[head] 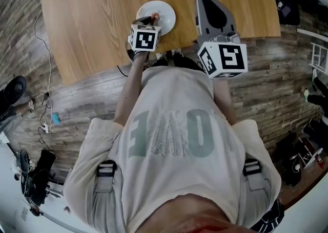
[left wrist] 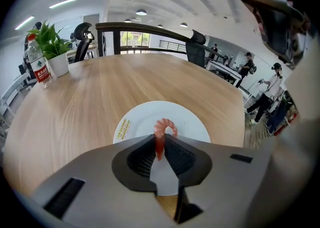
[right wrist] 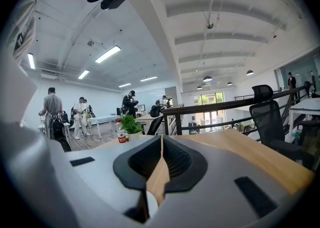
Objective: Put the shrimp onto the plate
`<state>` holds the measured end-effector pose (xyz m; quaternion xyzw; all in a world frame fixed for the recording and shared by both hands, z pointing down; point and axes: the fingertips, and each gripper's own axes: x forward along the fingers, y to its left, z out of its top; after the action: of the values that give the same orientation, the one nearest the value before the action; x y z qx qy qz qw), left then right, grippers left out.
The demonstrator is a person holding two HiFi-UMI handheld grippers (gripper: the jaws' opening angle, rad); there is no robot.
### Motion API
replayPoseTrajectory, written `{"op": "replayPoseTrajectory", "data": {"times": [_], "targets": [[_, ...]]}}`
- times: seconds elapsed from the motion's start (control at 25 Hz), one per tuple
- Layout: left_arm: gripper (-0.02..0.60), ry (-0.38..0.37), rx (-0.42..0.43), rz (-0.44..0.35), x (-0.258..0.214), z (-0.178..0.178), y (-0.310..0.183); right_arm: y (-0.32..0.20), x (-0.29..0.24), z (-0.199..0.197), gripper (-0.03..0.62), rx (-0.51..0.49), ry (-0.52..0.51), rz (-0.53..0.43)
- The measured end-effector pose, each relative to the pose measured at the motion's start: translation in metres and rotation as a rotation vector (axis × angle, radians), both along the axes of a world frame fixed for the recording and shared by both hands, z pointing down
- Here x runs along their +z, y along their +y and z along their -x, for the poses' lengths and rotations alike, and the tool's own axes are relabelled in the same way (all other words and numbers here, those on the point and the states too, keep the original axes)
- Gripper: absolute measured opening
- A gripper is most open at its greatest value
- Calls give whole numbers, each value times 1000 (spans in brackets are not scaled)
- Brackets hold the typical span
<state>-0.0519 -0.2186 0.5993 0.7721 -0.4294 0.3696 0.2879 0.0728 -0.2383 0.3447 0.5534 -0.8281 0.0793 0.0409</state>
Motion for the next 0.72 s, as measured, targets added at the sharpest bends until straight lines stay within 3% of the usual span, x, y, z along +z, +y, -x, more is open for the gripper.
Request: {"op": "replayPoseTrajectory", "data": {"times": [0.44, 0.6, 0.72], "targets": [[63, -23, 19, -17, -1, -3, 0, 3, 1, -2, 26, -5, -1, 5], [119, -8, 22, -13, -2, -11, 2, 4, 1, -4, 26, -11, -3, 3], [123, -10, 21, -15, -2, -11, 2, 4, 0, -4, 26, -16, -4, 0]]}}
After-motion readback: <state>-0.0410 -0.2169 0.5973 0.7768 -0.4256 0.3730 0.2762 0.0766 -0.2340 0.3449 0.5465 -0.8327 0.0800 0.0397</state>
